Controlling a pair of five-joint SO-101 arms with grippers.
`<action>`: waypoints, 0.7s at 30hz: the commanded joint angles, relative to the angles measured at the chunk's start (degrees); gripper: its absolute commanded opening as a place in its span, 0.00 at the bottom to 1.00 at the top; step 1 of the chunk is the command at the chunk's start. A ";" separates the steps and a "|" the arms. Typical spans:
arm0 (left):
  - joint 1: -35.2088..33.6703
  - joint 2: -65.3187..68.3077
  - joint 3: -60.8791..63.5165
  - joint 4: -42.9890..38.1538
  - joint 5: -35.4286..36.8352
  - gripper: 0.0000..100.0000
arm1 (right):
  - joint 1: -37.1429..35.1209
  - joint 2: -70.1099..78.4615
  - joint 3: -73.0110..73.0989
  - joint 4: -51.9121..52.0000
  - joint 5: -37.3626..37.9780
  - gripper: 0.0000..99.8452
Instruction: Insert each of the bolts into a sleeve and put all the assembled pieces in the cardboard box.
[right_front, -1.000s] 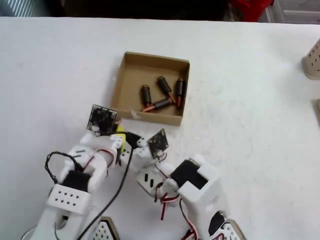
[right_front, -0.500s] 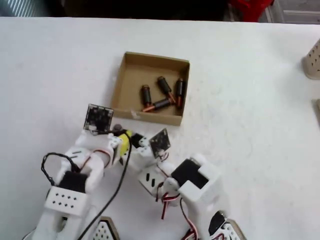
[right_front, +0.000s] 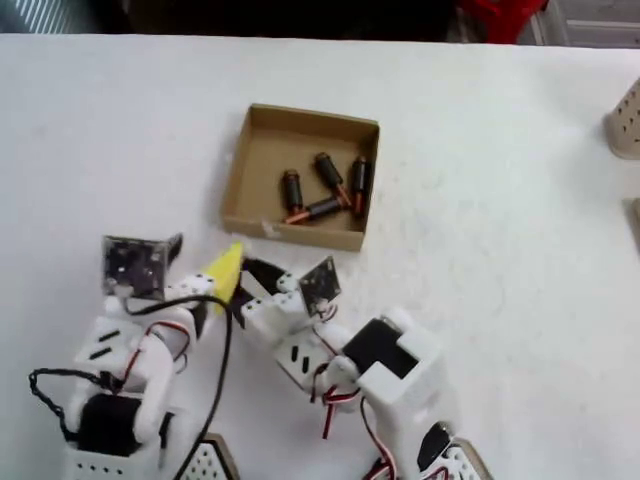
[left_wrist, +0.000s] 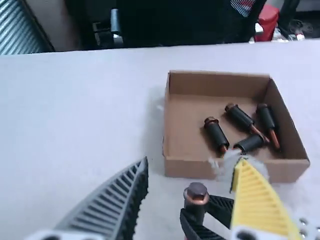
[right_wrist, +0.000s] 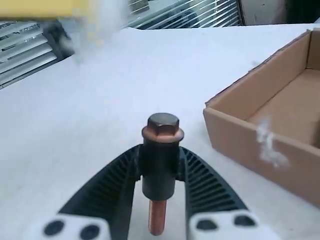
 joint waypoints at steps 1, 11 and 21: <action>-3.47 2.86 -3.87 -3.16 4.13 0.26 | 0.40 -2.51 -0.53 -1.89 0.26 0.02; -15.78 13.85 -1.32 -10.81 5.71 0.03 | 0.57 -3.03 0.09 -1.45 0.18 0.02; -17.27 -4.62 16.35 -14.15 2.37 0.02 | 6.55 -18.42 2.81 13.67 0.53 0.02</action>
